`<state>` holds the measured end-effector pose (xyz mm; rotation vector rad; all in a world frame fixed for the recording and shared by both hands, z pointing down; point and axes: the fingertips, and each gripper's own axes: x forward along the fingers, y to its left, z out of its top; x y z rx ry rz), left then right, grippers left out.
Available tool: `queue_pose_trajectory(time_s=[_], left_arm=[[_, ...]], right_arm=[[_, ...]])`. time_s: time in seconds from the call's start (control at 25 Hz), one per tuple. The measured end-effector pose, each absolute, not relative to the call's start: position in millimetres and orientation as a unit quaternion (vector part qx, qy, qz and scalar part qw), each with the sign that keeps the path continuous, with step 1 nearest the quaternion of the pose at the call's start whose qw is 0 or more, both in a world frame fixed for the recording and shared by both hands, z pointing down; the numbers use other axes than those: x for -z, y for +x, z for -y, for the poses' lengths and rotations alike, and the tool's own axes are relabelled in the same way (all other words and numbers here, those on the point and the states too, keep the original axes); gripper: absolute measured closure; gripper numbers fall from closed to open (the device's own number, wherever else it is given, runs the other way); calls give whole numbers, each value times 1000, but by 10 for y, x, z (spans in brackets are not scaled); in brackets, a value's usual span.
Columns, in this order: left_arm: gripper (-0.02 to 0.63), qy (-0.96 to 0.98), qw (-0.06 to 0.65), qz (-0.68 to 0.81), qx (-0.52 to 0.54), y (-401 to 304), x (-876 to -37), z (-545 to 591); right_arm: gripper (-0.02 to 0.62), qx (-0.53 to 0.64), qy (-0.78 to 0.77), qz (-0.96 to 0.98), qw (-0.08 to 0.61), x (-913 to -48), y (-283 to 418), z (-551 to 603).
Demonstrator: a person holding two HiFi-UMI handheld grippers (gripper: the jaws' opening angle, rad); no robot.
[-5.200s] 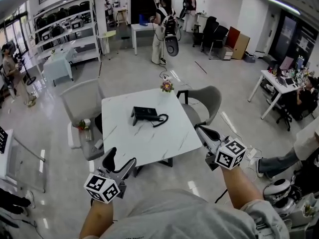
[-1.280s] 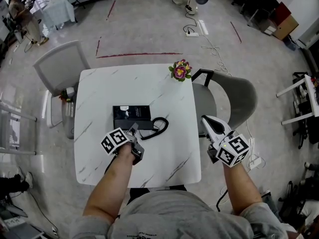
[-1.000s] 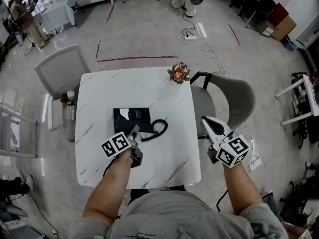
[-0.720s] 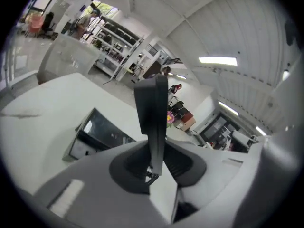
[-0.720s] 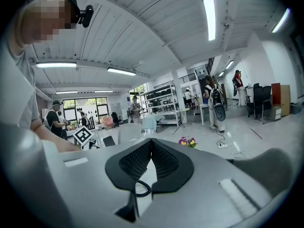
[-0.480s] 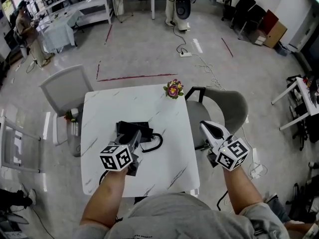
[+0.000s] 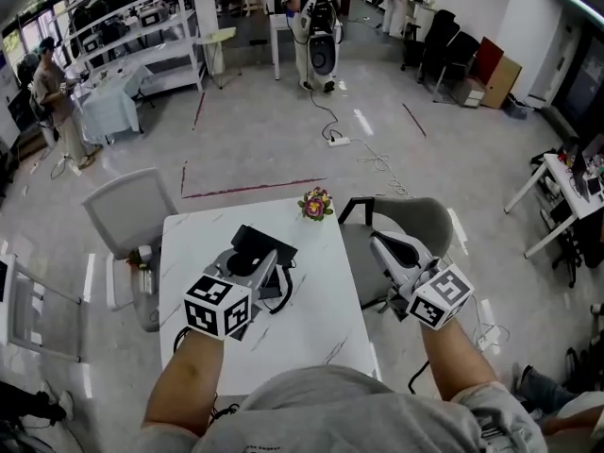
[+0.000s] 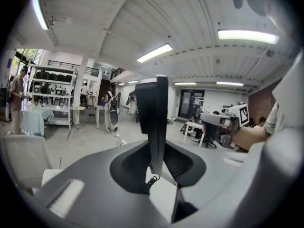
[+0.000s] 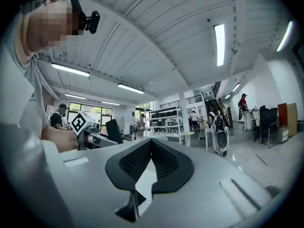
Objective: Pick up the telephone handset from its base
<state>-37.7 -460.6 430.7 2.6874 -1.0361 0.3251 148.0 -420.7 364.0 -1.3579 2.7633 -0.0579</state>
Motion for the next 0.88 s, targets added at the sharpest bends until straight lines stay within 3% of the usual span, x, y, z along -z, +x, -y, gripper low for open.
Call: queue_pose_trajectory(time_s=[0.4, 0.88], left_arm=[[469, 943, 60, 325, -44, -406, -3198, 4466], [469, 941, 51, 333, 15, -688, -2759, 4294]], right_arm=[[591, -23, -419, -905, 68, -2993, 1465, 4091], [592, -36, -397, -913, 88, -2727, 1372, 4085]])
